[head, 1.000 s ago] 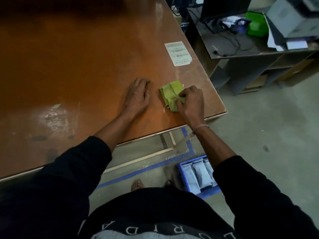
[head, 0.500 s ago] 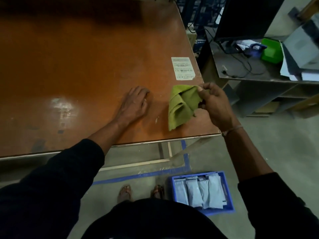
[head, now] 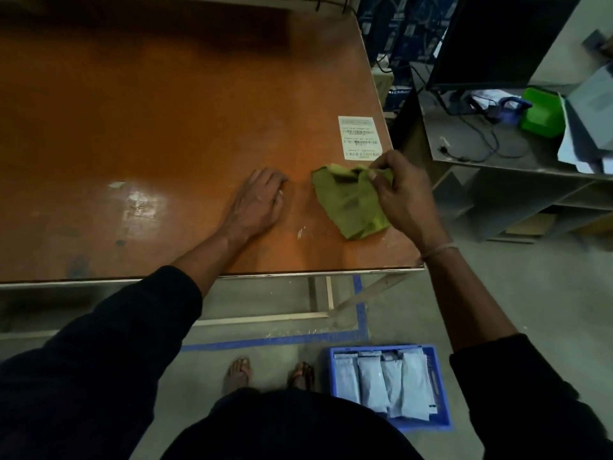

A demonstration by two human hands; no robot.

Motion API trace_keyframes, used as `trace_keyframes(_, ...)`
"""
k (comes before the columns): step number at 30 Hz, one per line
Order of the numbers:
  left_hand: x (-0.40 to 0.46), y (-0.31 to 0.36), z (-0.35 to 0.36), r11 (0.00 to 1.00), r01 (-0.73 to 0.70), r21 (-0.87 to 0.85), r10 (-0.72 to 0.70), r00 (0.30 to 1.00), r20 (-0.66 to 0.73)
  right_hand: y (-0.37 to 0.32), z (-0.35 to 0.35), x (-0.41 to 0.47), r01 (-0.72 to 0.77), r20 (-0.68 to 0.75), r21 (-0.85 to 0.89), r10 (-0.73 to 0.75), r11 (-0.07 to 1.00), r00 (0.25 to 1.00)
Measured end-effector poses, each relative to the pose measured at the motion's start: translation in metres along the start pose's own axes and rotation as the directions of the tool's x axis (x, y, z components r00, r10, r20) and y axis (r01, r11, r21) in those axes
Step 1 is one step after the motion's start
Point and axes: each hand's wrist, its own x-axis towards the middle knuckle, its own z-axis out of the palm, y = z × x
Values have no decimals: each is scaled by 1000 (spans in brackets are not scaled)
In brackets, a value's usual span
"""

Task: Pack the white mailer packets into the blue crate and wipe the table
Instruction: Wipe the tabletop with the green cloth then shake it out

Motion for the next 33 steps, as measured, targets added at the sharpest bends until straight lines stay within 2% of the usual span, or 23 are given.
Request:
trace_keyframes(3,-2,2,-2,999,-15,-30,14,1000,-23,16,8,-5,-85,0,84,85,993,996)
trace_keyframes(6,5,9,-8,995,-4,-96,0,999,-47,23,8,-9,-167,77,227,153,960,985)
trace_keyframes(9,30,31,-18,974,-71,-216,64,997,-38,27,6,-9,-174,141,310,136,935,981)
trace_keyframes(13,72,62,-32,917,-114,-383,177,975,135,25,-4,-7,-142,174,410,75,901,982)
trace_keyframes(15,87,71,-36,881,-159,-445,247,958,147,23,-9,-6,-127,181,438,51,890,982)
trace_keyframes(18,98,79,-45,828,-131,-545,259,952,165,21,-14,-2,-118,155,429,56,895,986)
trace_keyframes(22,104,76,-54,875,-6,-484,114,974,195,22,-17,11,-156,120,363,120,919,985)
trace_keyframes(26,111,70,-62,912,58,-406,31,978,209,7,-17,39,-111,83,304,89,946,993)
trace_keyframes(28,118,59,-63,947,67,-315,2,977,212,5,-17,57,-99,56,310,86,946,995)
trace_keyframes(31,128,38,-62,978,160,-136,-142,981,133,5,-23,80,-138,2,347,146,928,989)
trace_keyframes(33,133,31,-73,973,196,-120,-198,980,-4,2,-32,88,-136,-49,388,168,911,985)
